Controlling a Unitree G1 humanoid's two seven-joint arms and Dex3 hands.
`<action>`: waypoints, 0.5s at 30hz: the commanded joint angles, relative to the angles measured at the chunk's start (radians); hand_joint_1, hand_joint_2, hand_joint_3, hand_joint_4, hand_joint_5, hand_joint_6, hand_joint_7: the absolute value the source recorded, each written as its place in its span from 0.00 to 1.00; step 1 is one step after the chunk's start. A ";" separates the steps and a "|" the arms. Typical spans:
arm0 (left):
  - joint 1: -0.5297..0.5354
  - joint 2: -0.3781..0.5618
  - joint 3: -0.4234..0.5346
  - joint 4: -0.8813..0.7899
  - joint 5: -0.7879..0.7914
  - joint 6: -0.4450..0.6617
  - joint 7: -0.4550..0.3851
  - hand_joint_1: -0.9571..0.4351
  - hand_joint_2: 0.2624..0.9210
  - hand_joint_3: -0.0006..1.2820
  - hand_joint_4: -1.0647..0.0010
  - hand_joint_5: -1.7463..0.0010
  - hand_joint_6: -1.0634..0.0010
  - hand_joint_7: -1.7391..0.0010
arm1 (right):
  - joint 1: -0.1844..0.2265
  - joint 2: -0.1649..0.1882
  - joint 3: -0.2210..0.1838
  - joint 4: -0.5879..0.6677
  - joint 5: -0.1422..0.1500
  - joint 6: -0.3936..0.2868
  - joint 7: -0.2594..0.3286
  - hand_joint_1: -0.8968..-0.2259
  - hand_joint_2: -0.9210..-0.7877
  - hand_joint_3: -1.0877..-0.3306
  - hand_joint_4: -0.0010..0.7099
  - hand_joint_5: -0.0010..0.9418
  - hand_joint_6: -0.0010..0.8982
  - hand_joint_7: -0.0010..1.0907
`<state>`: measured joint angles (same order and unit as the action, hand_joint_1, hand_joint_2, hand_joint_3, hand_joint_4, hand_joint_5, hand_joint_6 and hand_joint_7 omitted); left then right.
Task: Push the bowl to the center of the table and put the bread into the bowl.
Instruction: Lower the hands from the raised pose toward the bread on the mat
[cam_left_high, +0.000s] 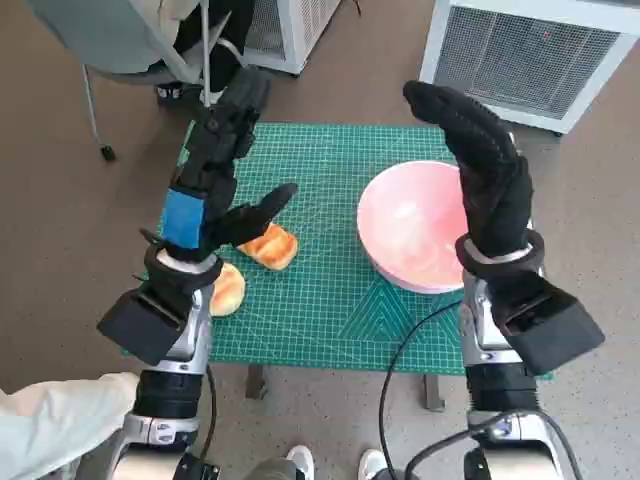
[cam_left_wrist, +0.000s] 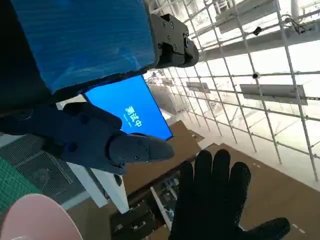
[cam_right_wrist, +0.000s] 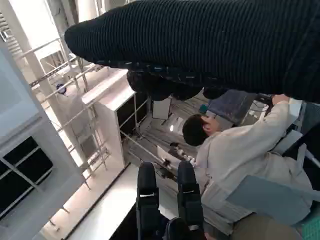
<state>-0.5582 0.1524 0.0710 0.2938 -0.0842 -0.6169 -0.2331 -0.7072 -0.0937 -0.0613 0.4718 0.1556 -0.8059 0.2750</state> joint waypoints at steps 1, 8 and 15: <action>-0.015 0.010 0.004 0.006 -0.009 -0.012 -0.007 0.38 1.00 0.21 0.74 1.00 0.79 0.87 | 0.024 0.009 0.001 0.014 0.013 0.001 0.012 0.51 0.00 0.40 0.50 0.00 0.00 0.63; -0.019 0.016 0.007 0.011 -0.019 -0.014 -0.017 0.38 1.00 0.21 0.74 1.00 0.78 0.87 | 0.026 0.013 0.000 0.015 0.016 -0.002 0.013 0.51 0.00 0.40 0.50 0.00 0.00 0.63; -0.021 0.015 0.006 0.014 -0.018 -0.015 -0.022 0.38 1.00 0.21 0.74 1.00 0.78 0.88 | 0.026 0.014 -0.001 0.017 0.017 -0.005 0.016 0.51 0.00 0.40 0.50 0.00 0.00 0.63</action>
<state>-0.5650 0.1609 0.0758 0.3023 -0.0946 -0.6182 -0.2483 -0.7042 -0.0870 -0.0614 0.4751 0.1567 -0.8123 0.2806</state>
